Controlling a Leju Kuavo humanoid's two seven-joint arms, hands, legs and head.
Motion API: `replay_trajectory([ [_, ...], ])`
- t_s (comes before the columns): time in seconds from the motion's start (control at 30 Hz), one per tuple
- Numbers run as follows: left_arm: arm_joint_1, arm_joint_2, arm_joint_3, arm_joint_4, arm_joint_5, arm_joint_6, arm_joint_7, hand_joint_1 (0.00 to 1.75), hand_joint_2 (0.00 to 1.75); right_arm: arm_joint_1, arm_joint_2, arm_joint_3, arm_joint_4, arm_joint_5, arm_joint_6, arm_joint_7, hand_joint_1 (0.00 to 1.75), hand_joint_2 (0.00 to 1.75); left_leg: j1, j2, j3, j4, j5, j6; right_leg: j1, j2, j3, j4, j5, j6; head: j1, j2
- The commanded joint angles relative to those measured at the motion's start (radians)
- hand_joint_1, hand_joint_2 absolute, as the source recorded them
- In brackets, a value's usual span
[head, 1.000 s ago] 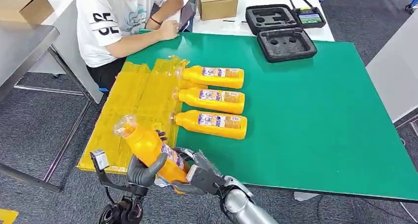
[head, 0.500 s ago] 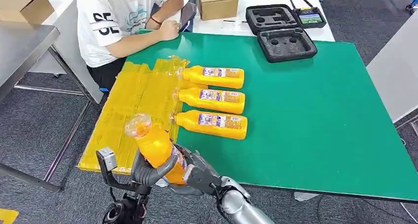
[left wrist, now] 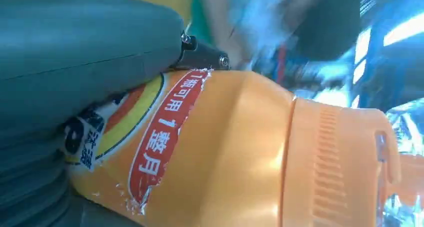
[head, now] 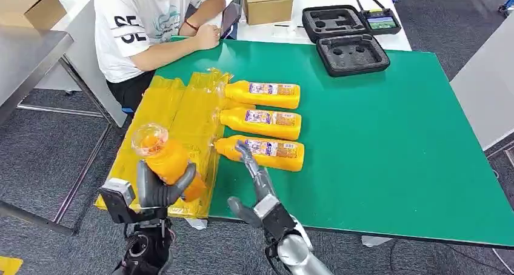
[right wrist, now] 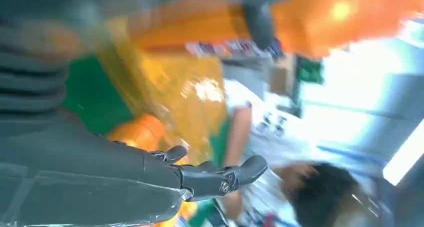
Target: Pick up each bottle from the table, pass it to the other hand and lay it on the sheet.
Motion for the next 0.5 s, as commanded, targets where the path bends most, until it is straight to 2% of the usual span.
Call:
replay_trajectory([
  [0.03, -0.265, 0.098, 0.092, 0.156, -0.478, 0.296, 0.088, 1.75, 1.75, 0.032, -0.051, 0.059, -0.245, -0.008, -0.081, -0.021, 0.0, 0.0, 0.001, -0.003, 0.002, 0.001, -0.001, 0.0, 0.001, -0.004, 0.003, 0.002, -0.002, -0.002, 0.0, 0.0],
  [0.13, -0.283, 0.093, 0.101, 0.188, -0.477, 0.292, 0.086, 1.75, 1.75, 0.031, -0.054, 0.066, -0.241, -0.012, -0.087, -0.019, 0.0, 0.0, 0.001, -0.003, 0.004, 0.0, 0.0, 0.001, 0.001, -0.004, 0.005, 0.0, -0.002, -0.002, 0.0, 0.0],
  [0.2, -0.326, 0.144, 0.055, 0.258, -0.628, 0.245, 0.188, 1.75, 1.75, 0.022, -0.056, 0.069, -0.227, -0.026, -0.094, -0.022, 0.0, 0.0, 0.0, 0.0, 0.003, -0.001, 0.001, 0.0, 0.001, -0.001, 0.004, 0.0, 0.0, -0.001, 0.0, 0.0],
  [0.3, -0.479, 0.235, -0.024, 0.493, -0.862, 0.164, 0.315, 1.75, 1.75, 0.008, -0.045, 0.067, -0.201, -0.077, -0.055, -0.029, 0.0, 0.0, 0.0, -0.002, 0.007, -0.001, 0.0, 0.0, 0.001, -0.003, 0.007, 0.0, -0.002, -0.002, 0.0, 0.0],
  [0.43, -0.535, 0.248, -0.032, 0.579, -0.881, 0.14, 0.296, 1.75, 1.75, 0.004, -0.038, 0.063, -0.19, -0.085, -0.045, -0.029, 0.0, 0.0, 0.001, -0.002, 0.005, 0.0, 0.001, 0.0, 0.001, -0.003, 0.005, 0.0, -0.001, -0.002, 0.0, 0.0],
  [0.47, -0.548, 0.248, -0.036, 0.599, -0.876, 0.118, 0.299, 1.75, 1.75, 0.004, -0.037, 0.062, -0.188, -0.092, -0.038, -0.029, 0.0, 0.0, 0.001, 0.0, 0.004, -0.001, 0.001, 0.0, 0.001, -0.001, 0.004, 0.0, 0.0, -0.002, 0.0, 0.0],
  [0.5, -0.595, 0.269, -0.09, 0.66, -0.919, 0.05, 0.327, 1.75, 1.75, -0.001, -0.033, 0.06, -0.182, -0.098, -0.031, -0.029, 0.0, 0.0, 0.0, 0.001, 0.004, -0.001, 0.002, 0.0, 0.001, 0.0, 0.004, 0.0, 0.0, -0.001, 0.0, 0.0],
])
